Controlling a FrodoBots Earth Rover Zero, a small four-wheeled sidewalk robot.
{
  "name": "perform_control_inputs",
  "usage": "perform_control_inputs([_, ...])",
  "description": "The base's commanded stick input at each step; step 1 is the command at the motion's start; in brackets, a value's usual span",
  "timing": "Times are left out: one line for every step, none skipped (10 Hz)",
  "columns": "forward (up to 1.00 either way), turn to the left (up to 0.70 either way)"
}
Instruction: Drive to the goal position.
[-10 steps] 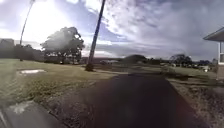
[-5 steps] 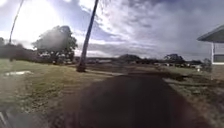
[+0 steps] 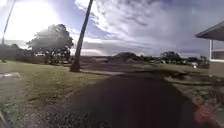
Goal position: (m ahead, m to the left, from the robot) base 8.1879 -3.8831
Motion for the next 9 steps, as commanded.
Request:
perform_control_inputs([0.7,0.0])
perform_control_inputs([0.7,-0.02])
perform_control_inputs([0.7,-0.35])
perform_control_inputs([0.7,-0.35])
perform_control_inputs([0.7,-0.35])
perform_control_inputs([0.7,-0.35])
perform_control_inputs([0.7,-0.35])
perform_control_inputs([0.7,-0.33])
perform_control_inputs([0.7,-0.01])
